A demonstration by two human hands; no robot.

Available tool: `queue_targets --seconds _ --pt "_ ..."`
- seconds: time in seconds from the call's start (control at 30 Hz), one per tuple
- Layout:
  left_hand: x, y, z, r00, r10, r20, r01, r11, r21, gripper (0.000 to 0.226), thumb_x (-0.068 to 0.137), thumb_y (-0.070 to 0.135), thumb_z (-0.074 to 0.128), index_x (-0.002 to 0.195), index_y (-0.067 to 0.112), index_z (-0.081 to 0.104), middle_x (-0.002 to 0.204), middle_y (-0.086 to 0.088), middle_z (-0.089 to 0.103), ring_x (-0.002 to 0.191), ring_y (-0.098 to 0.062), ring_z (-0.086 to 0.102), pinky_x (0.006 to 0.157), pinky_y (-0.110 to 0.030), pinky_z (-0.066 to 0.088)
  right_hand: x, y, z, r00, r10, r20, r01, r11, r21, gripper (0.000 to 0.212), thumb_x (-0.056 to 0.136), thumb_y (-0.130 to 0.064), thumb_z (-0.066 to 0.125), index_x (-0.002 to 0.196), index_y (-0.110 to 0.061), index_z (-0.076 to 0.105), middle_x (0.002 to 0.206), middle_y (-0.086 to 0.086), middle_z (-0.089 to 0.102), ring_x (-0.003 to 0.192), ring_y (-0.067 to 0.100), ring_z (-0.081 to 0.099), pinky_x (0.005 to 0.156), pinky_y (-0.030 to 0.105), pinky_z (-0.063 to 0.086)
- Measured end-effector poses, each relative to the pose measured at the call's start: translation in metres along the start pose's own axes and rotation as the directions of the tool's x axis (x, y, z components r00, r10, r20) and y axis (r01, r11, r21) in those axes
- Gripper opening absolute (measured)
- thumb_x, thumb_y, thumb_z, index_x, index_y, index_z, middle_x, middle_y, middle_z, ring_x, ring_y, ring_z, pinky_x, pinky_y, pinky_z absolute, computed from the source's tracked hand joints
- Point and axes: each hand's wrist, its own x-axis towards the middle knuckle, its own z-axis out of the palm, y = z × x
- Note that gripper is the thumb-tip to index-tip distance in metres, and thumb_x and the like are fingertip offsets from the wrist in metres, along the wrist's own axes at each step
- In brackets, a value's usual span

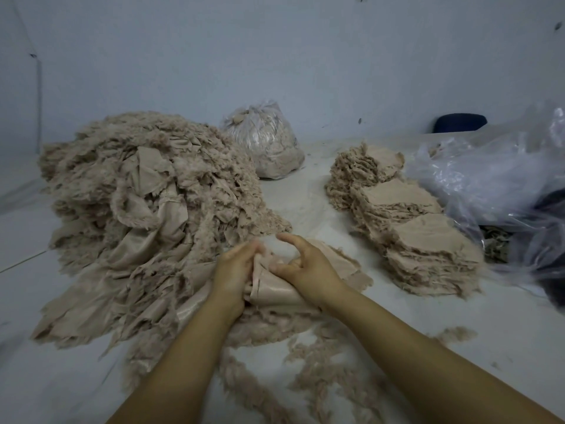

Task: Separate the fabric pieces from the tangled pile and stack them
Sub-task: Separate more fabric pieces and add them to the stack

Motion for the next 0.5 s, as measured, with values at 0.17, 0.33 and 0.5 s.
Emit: queue_targets --seconds 0.17,0.33,0.5 --pt "0.006 0.003 -0.007 0.987 0.139 -0.077 -0.127 0.98 0.152 0.03 0.097 0.03 0.048 0.075 0.014 0.058 0.045 0.003 0.048 0.042 -0.014 0.041 0.045 -0.026 0.033 -0.001 0.006 -0.003 0.989 0.021 -0.146 -0.029 0.998 -0.05 0.017 0.087 -0.03 0.069 0.071 -0.027 0.065 0.059 -0.016 0.059 0.057 -0.003 0.05 0.057 0.015 0.038" --pt "-0.009 -0.008 0.005 0.931 0.132 0.341 -0.273 0.87 0.409 0.021 0.088 0.037 0.056 0.078 0.023 0.069 0.07 0.014 0.066 0.066 -0.003 0.061 0.058 -0.011 0.044 0.002 -0.001 -0.008 0.954 -0.062 -0.293 0.076 0.997 0.035 0.021 0.092 -0.022 0.06 0.071 -0.026 0.061 0.07 -0.003 0.06 0.063 0.009 0.051 0.063 0.027 0.042" --pt "-0.007 -0.003 0.001 0.963 0.043 0.265 -0.085 0.985 0.149 0.021 0.092 0.027 0.054 0.082 0.01 0.063 0.072 -0.004 0.068 0.063 -0.015 0.064 0.056 -0.024 0.052 0.003 -0.003 -0.012 0.959 -0.046 -0.281 0.063 0.997 0.051 0.018 0.094 -0.026 0.058 0.076 -0.025 0.061 0.072 0.006 0.061 0.063 0.016 0.051 0.059 0.026 0.04"
